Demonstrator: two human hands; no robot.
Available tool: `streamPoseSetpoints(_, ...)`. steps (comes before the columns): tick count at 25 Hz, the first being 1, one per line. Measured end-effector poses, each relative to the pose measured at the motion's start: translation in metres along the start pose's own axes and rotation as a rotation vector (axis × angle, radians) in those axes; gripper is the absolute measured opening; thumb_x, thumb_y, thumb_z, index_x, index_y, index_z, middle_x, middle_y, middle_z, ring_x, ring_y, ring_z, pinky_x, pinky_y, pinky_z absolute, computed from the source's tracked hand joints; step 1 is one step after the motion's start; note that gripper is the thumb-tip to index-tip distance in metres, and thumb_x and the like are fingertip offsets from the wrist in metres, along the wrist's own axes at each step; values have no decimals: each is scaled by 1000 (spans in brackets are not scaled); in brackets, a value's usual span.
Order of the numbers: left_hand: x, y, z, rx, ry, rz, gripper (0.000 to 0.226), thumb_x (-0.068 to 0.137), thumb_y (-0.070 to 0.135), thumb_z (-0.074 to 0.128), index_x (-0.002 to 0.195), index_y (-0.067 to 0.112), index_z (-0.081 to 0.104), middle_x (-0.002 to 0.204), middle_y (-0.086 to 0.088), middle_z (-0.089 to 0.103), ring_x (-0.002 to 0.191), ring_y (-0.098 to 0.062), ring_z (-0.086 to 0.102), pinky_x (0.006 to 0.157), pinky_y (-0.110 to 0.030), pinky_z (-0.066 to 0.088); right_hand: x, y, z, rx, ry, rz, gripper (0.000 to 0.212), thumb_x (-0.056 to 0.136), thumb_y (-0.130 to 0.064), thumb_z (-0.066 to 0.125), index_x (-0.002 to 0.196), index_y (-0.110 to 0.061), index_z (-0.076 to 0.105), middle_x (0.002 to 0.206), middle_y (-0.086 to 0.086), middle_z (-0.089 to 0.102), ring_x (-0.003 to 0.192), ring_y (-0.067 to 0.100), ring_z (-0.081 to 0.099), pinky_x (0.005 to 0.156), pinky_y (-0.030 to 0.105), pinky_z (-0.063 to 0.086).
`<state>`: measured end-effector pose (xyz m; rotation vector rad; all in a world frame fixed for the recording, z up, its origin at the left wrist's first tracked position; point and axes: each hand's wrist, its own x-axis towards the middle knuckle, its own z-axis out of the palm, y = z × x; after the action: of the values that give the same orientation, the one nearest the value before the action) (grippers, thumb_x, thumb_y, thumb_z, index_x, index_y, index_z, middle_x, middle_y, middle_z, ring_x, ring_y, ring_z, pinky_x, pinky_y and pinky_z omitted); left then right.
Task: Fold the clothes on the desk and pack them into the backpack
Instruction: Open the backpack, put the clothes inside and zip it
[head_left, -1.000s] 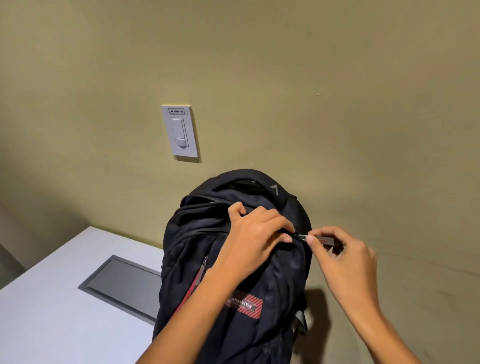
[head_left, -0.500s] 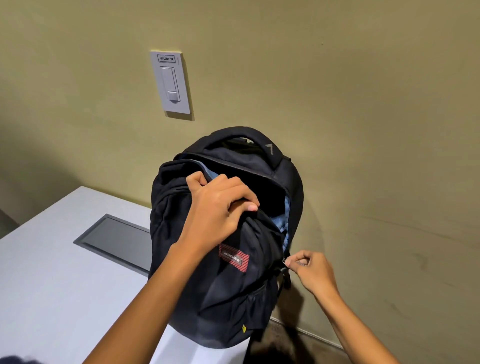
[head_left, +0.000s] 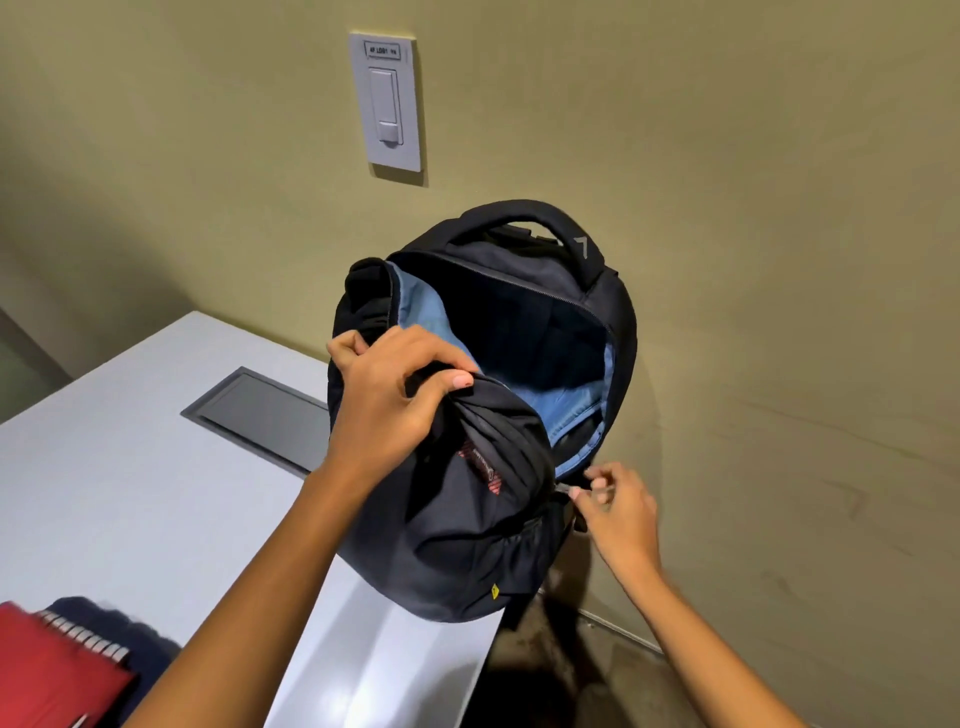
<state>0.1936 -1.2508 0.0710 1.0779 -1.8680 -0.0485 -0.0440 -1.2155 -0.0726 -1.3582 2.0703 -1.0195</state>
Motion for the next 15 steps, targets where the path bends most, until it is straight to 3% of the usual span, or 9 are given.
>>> streamPoseSetpoints(3, -21, -7, -12, 4, 16, -49, 6, 86, 24, 69, 82, 29, 70, 83, 17, 65, 78, 1, 52, 77, -38, 21, -18, -26, -11, -151, 249, -376, 23, 88, -3, 62, 109, -12, 60, 106, -1, 55, 95, 17, 56, 79, 25, 45)
streamPoseSetpoints(6, -49, -8, -25, 35, 38, -106, 5, 86, 24, 69, 83, 28, 69, 84, 18, 65, 80, -1, 56, 77, -37, 20, -28, -57, -17, -72, 355, -634, 23, 87, 6, 58, 105, -6, 64, 103, 4, 58, 92, 21, 57, 80, 29, 48)
streamPoseSetpoints(10, -97, -6, -42, 94, 56, -246, 7, 87, 26, 67, 83, 31, 67, 83, 21, 64, 75, 2, 55, 77, -34, 20, -38, -88, -14, 19, 329, -830, 19, 87, 8, 56, 100, -2, 66, 98, 9, 58, 85, 24, 55, 75, 33, 50)
streamPoseSetpoints(13, -137, 0, -48, 140, 64, -344, 4, 88, 32, 64, 85, 35, 65, 84, 21, 64, 72, 0, 57, 80, -30, 21, -45, -108, -10, 44, 263, -933, 20, 86, 10, 58, 99, -2, 67, 96, 9, 58, 87, 23, 55, 83, 17, 40)
streamPoseSetpoints(15, -165, 8, -47, 157, 76, -421, 6, 89, 40, 59, 86, 36, 64, 85, 21, 64, 74, 3, 58, 82, -28, 21, -50, -117, -7, 41, 177, -994, 19, 86, 10, 59, 100, -2, 67, 97, 9, 58, 89, 22, 54, 84, 15, 37)
